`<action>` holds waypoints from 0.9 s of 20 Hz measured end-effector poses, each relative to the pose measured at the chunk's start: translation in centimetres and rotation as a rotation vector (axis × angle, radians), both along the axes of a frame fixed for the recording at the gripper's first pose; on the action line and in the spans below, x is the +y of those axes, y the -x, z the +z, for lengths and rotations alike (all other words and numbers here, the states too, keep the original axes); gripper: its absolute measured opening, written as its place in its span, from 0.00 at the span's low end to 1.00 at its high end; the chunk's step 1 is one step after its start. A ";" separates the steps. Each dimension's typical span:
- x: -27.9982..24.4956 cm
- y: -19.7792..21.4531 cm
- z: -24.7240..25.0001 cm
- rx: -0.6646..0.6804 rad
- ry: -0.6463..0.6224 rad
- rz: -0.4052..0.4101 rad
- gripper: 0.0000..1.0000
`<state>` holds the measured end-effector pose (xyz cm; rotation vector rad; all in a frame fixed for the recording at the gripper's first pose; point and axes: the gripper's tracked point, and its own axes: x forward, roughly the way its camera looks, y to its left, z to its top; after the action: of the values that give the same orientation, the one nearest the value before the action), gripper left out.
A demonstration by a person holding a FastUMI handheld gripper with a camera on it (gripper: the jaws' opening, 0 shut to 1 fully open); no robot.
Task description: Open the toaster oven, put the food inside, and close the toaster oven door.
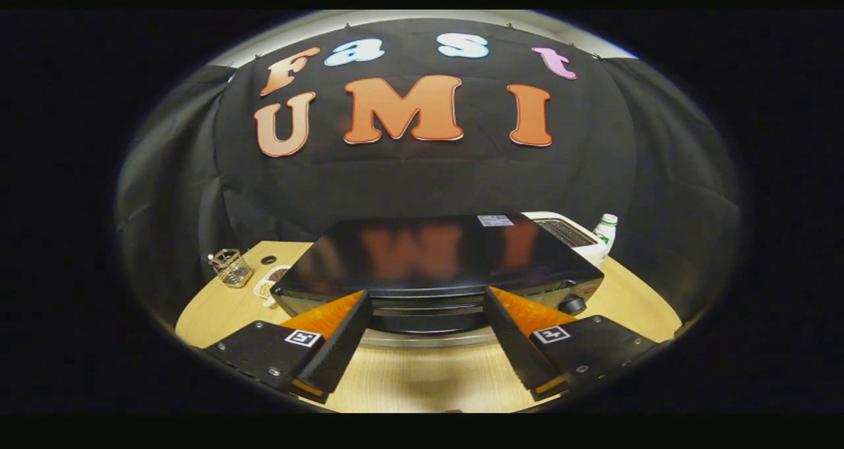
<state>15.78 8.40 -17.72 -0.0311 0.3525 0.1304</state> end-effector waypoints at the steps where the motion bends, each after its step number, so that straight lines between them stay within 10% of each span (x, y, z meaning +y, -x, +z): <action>1: -0.2 -0.3 -0.2 0.000 -0.009 -0.006 1.00; 18: -1.6 7.3 -3.7 -0.007 -0.009 0.030 1.00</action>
<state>8.46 6.75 -21.41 -0.0284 0.3441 0.1617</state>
